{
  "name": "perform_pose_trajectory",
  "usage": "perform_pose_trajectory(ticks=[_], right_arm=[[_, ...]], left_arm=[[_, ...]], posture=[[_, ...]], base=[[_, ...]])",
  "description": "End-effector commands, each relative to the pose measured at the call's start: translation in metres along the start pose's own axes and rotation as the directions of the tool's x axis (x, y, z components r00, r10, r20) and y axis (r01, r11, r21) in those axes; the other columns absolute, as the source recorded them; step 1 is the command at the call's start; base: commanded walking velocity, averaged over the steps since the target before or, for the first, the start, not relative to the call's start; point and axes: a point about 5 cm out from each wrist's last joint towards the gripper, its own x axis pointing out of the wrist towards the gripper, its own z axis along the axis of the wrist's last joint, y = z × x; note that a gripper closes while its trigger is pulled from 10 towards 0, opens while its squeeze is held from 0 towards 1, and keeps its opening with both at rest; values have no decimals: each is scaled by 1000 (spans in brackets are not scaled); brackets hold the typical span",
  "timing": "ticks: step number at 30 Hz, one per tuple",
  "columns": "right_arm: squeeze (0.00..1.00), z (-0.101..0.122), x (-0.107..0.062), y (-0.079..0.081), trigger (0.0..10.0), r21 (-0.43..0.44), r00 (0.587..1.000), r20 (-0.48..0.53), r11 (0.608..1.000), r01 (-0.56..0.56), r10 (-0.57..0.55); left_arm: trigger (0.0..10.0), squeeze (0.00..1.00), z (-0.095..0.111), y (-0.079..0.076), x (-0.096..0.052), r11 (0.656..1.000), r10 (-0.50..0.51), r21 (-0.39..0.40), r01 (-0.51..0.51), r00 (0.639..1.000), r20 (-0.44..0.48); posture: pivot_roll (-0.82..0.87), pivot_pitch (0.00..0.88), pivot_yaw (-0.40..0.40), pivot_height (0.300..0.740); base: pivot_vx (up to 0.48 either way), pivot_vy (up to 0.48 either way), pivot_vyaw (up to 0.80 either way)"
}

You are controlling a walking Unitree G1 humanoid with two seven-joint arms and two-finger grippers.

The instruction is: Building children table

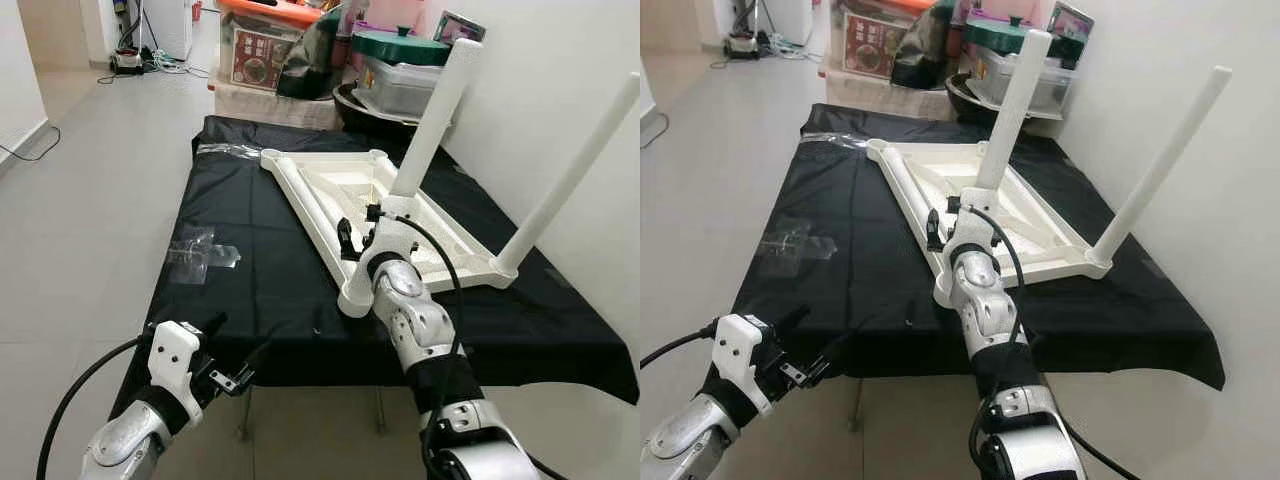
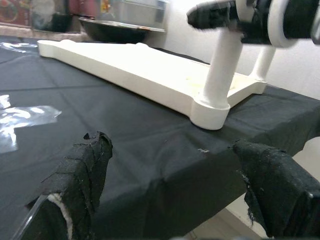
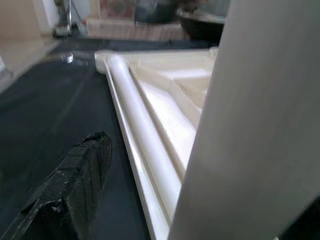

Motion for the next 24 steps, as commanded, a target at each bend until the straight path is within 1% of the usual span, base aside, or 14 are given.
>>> perform_pose_trajectory(ticks=[1, 4, 6, 8, 10, 12, 13, 15, 16, 17, 18, 20, 22, 24], right_arm=[[1000, -10, -6, -22, 10000, -22, 996, -42, 997, 76, -77], [1000, -16, -19, -46, 10000, -43, 988, -53, 988, 146, -148], [1000, -17, -23, -51, 10000, -48, 986, -52, 986, 157, -159], [1000, -19, -35, -59, 10000, -43, 986, -57, 987, 155, -158], [1000, -18, -39, -60, 10000, -39, 988, -57, 989, 144, -146], [1000, -15, -49, -53, 10000, -20, 997, -60, 998, 52, -53], [1000, -15, -49, -53, 10000, -20, 997, -60, 998, 52, -53], [1000, -17, -60, -43, 10000, -10, 990, -110, 996, -90, 88], [0, -21, -66, -38, 10000, -47, 973, -175, 986, -162, 152], [0, -21, -66, -38, 10000, -47, 973, -175, 986, -162, 152], [0, -26, -74, -34, 10000, -91, 946, -246, 967, -239, 210], [0, -27, -77, -34, 10000, -106, 942, -256, 963, -249, 215], [0, -31, -79, -34, 10000, -108, 920, -313, 954, -279, 234], [0, -36, -84, -32, 10000, -77, 873, -381, 930, -359, 305]], left_arm=[[10000, 0, -2, -4, -1, 1000, 2, -2, -2, 1000, 1], [10000, 0, -2, -4, -3, 1000, 9, 1, -9, 1000, -2], [10000, 0, -2, -4, -4, 1000, 10, 1, -10, 1000, -3], [10000, 0, -3, -4, -6, 1000, 13, 7, -13, 1000, -11], [10000, 0, -3, -4, -7, 1000, 13, 8, -13, 1000, -14], [10000, 0, -3, -3, -8, 1000, 14, 11, -14, 1000, -18], [10000, 0, -3, -3, -8, 1000, 14, 11, -14, 1000, -18], [10000, 0, -3, -2, -10, 1000, 19, 15, -18, 999, -27], [10000, 0, -3, -2, -10, 1000, 25, 20, -24, 999, -34], [10000, 0, -3, -2, -10, 1000, 25, 20, -24, 999, -34], [10000, 0, -2, -1, -10, 999, 38, 31, -37, 998, -41], [10000, 0, -2, -1, -10, 999, 43, 34, -41, 998, -42], [10000, 0, -1, 0, -11, 998, 57, 43, -55, 997, -43], [10000, 0, 4, 3, -10, 993, 100, 68, -98, 994, -34]], posture=[[164, 0, -212, 740], [142, 0, -195, 740], [142, 0, -195, 740], [126, 0, -179, 740], [122, 0, -174, 740], [114, 0, -166, 740], [114, 0, -166, 740], [104, 0, -157, 740], [94, 0, -149, 740], [94, 0, -149, 740], [89, 0, -145, 740], [89, 0, -145, 740], [85, 0, -142, 740], [85, 0, -145, 740]], base=[[0, 0, 0], [0, 0, 0], [0, 0, 0], [0, 0, 0], [0, 0, 0], [0, 0, 0], [0, 0, 0], [0, 0, 0], [0, 0, 0], [0, 0, 0], [0, 0, 0], [0, 0, 0], [0, 0, 0], [0, 0, 0]])
